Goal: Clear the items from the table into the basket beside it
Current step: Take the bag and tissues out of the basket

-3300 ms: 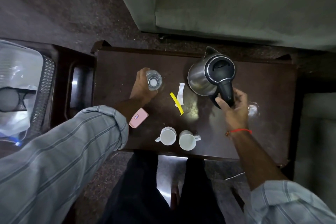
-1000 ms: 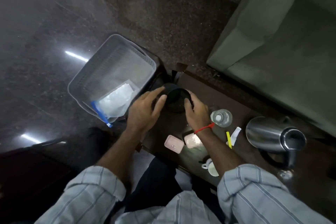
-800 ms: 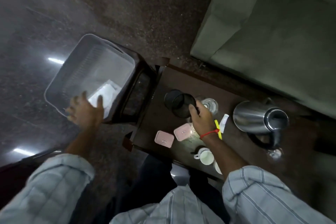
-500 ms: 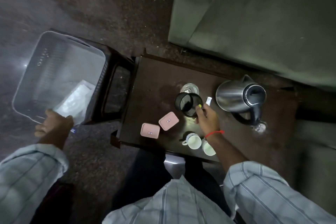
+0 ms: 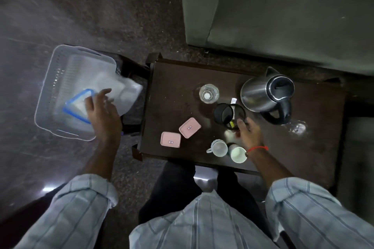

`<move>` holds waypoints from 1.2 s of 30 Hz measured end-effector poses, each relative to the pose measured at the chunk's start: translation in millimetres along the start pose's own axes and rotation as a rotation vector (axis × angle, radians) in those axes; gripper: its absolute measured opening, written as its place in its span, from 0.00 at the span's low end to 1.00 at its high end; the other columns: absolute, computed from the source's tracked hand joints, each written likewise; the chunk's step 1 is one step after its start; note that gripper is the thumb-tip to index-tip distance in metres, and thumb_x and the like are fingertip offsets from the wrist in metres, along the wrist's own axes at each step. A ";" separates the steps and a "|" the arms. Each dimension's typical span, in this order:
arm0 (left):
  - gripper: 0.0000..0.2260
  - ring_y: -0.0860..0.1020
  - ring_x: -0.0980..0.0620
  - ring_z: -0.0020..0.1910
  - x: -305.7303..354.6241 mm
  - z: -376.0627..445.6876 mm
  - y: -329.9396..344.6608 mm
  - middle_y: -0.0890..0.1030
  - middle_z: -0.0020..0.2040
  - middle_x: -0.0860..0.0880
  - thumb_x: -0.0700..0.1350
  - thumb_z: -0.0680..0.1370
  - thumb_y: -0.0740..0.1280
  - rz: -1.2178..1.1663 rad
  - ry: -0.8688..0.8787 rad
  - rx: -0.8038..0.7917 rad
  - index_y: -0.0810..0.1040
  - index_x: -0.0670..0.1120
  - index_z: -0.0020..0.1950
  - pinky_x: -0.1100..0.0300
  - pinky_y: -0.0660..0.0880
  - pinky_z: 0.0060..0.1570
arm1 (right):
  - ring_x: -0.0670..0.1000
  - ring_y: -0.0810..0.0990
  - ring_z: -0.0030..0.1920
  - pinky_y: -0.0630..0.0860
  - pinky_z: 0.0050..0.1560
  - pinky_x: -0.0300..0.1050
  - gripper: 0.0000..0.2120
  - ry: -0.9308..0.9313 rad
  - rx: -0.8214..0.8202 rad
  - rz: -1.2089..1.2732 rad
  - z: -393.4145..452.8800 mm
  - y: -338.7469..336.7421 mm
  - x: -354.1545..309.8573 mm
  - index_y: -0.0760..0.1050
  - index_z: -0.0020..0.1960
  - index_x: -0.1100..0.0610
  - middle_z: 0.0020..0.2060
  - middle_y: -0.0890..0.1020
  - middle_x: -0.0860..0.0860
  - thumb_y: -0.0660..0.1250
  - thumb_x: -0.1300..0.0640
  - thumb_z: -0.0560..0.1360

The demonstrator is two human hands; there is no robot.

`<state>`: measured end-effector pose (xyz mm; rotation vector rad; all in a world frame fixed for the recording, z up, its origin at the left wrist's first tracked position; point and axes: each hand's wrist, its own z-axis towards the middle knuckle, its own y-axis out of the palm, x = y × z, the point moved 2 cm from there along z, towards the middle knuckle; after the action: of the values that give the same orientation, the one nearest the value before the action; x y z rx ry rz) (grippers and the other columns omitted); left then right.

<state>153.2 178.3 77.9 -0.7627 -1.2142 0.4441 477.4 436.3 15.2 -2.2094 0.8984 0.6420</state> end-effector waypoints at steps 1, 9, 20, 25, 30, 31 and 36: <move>0.20 0.80 0.52 0.48 14.1 -4.6 2.4 0.71 0.55 0.48 0.35 0.79 0.58 -0.011 0.014 0.008 0.79 0.53 0.63 0.59 0.77 0.52 | 0.53 0.74 0.31 0.73 0.34 0.47 0.10 0.003 -0.001 0.015 -0.6 -3.6 4.2 0.75 0.48 0.67 0.38 0.78 0.61 0.63 0.59 0.81; 0.13 0.81 0.71 0.46 99.8 -72.9 37.4 0.78 0.56 0.42 0.33 0.80 0.64 -0.131 0.079 -0.165 0.81 0.44 0.60 0.71 0.78 0.45 | 0.47 0.76 0.24 0.74 0.30 0.42 0.10 0.034 0.030 0.079 -11.6 -45.4 42.0 0.75 0.41 0.53 0.34 0.80 0.58 0.64 0.59 0.80; 0.16 0.84 0.61 0.47 176.6 -188.8 137.8 0.77 0.60 0.47 0.28 0.80 0.61 -0.167 0.169 -0.662 0.81 0.44 0.60 0.77 0.72 0.48 | 0.52 0.75 0.27 0.73 0.31 0.44 0.15 0.326 0.181 0.132 11.8 -147.7 140.8 0.69 0.66 0.61 0.43 0.80 0.64 0.63 0.61 0.80; 0.17 0.86 0.56 0.47 199.1 -215.7 172.5 0.77 0.59 0.42 0.28 0.80 0.60 -0.164 0.154 -0.764 0.81 0.45 0.58 0.71 0.76 0.46 | 0.53 0.73 0.23 0.70 0.29 0.44 0.15 0.399 0.240 0.206 44.8 -187.2 168.4 0.66 0.68 0.59 0.33 0.78 0.59 0.60 0.61 0.81; 0.15 0.86 0.56 0.48 207.7 -224.5 190.2 0.78 0.60 0.44 0.28 0.81 0.60 -0.205 0.148 -0.820 0.82 0.43 0.56 0.67 0.77 0.47 | 0.53 0.71 0.26 0.68 0.29 0.44 0.15 0.345 0.255 0.234 88.2 -197.4 148.4 0.63 0.68 0.57 0.36 0.78 0.60 0.57 0.59 0.82; 0.15 0.86 0.59 0.48 210.0 -225.0 189.1 0.79 0.60 0.45 0.28 0.81 0.60 -0.199 0.163 -0.825 0.82 0.43 0.56 0.69 0.76 0.46 | 0.53 0.70 0.26 0.68 0.29 0.43 0.13 0.320 0.257 0.209 94.0 -198.3 140.6 0.63 0.66 0.56 0.37 0.78 0.61 0.57 0.59 0.82; 0.17 0.86 0.58 0.49 226.7 -272.6 224.4 0.79 0.59 0.45 0.28 0.81 0.60 -0.198 0.149 -0.896 0.82 0.48 0.54 0.70 0.77 0.48 | 0.48 0.70 0.18 0.66 0.22 0.37 0.10 0.290 0.287 0.217 143.3 -230.9 150.8 0.58 0.56 0.49 0.31 0.77 0.56 0.56 0.61 0.81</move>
<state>501.1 406.7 24.3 -1.3833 -1.3204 -0.3586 718.8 603.5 -86.8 -1.9887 1.3051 0.2682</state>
